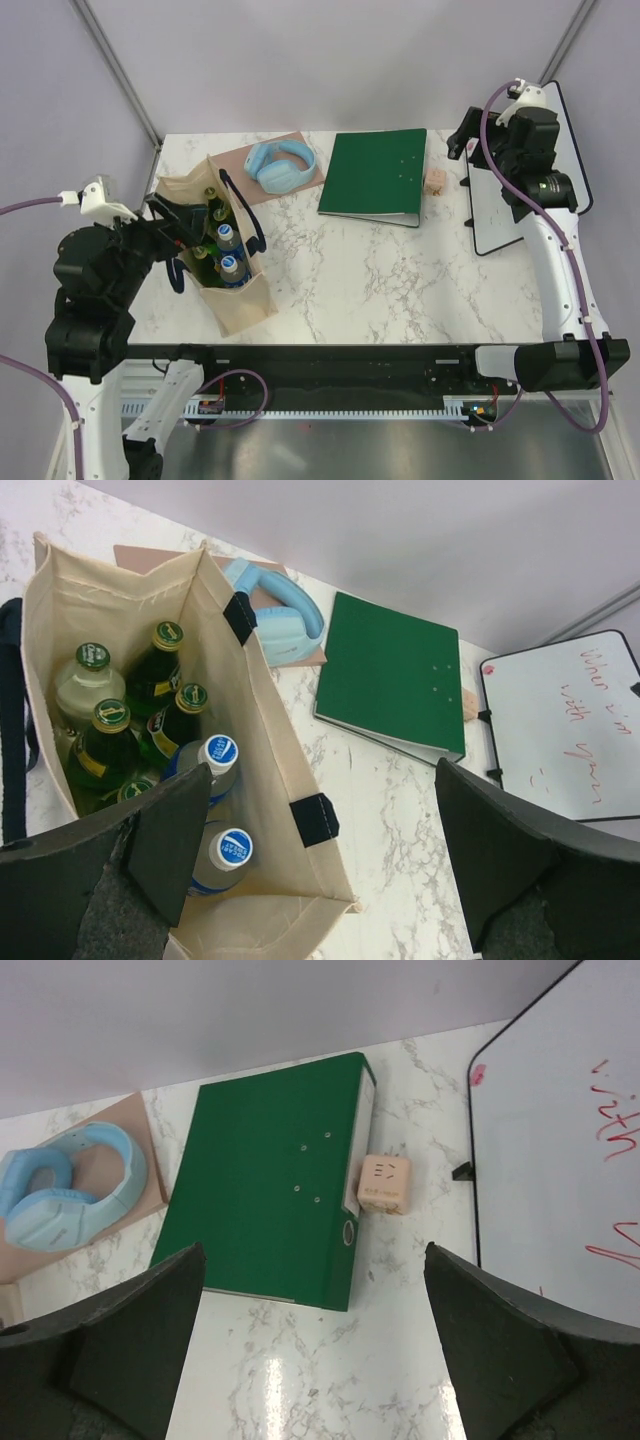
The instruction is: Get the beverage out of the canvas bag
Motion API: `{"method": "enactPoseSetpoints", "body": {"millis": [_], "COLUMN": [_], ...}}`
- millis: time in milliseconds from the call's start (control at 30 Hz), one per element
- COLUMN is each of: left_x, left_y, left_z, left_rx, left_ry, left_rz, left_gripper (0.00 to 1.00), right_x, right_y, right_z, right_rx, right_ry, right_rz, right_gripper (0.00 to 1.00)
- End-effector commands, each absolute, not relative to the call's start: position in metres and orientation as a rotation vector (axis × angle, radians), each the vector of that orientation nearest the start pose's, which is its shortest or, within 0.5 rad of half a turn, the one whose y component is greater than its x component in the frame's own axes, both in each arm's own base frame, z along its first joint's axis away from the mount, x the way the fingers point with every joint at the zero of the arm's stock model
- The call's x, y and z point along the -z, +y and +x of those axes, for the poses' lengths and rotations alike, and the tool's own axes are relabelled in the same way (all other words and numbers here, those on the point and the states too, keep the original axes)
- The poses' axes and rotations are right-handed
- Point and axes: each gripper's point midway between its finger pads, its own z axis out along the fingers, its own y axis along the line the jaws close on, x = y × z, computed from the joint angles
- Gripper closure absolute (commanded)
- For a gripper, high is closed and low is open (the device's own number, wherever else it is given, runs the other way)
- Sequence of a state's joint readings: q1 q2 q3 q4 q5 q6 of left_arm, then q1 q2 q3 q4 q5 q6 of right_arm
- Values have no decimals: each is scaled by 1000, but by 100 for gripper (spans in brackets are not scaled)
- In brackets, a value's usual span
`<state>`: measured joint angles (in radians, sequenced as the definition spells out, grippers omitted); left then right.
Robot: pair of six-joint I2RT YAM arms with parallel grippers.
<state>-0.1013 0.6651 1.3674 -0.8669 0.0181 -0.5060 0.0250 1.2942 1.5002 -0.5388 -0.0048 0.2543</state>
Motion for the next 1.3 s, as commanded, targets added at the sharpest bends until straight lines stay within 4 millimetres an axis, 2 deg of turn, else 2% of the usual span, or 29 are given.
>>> {"method": "enactPoseSetpoints", "body": {"millis": [0,33,67,100,133,233,267,333,400,500,567,633,733,933,1100,1167,1233,1267], "left_x": [-408,-402,-400,-400,-391,-379,-366,-359,-349,-334,-324,-307,-296,-300,-274,-271,-275,-269], "left_y": [-53,-54,-56,-57,-58,-61,-63,-64,-66,-62,-56,-52,-35,-11,-2,-2,-5,-6], "left_z": [199,204,206,208,215,225,233,240,249,260,268,280,296,314,329,343,354,362], "left_rx": [540,542,550,554,546,538,531,525,517,459,398,344,203,26,-6,32,60,63], "left_ry": [1766,1801,1820,1830,1882,1962,2031,2082,2144,2203,2238,2293,2318,2299,2354,2353,2338,2352], "left_rz": [-396,-407,-414,-415,-430,-446,-461,-485,-498,-518,-523,-539,-566,-555,-567,-569,-560,-557], "left_gripper": [0,0,0,0,0,0,0,0,0,0,1,2,6,11,19,25,27,30], "right_x": [-375,-373,-377,-374,-373,-369,-367,-363,-358,-349,-339,-330,-322,-317,-311,-308,-304,-304], "right_y": [49,55,71,77,85,108,122,137,165,189,193,191,193,192,194,193,194,194], "right_z": [400,400,397,395,392,386,380,372,351,326,318,323,326,334,335,336,336,336], "right_rx": [-344,-372,-455,-468,-497,-506,-537,-564,-674,-796,-831,-837,-850,-839,-849,-848,-852,-852], "right_ry": [1868,1872,1849,1848,1843,1830,1829,1823,1796,1745,1736,1780,1804,1820,1836,1840,1844,1844], "right_rz": [100,57,-32,-101,-147,-284,-343,-442,-613,-796,-844,-791,-789,-782,-783,-786,-793,-793], "right_gripper": [2,2,2,2,2,2,2,2,2,2,2,2,2,2,2,2,2,2]}}
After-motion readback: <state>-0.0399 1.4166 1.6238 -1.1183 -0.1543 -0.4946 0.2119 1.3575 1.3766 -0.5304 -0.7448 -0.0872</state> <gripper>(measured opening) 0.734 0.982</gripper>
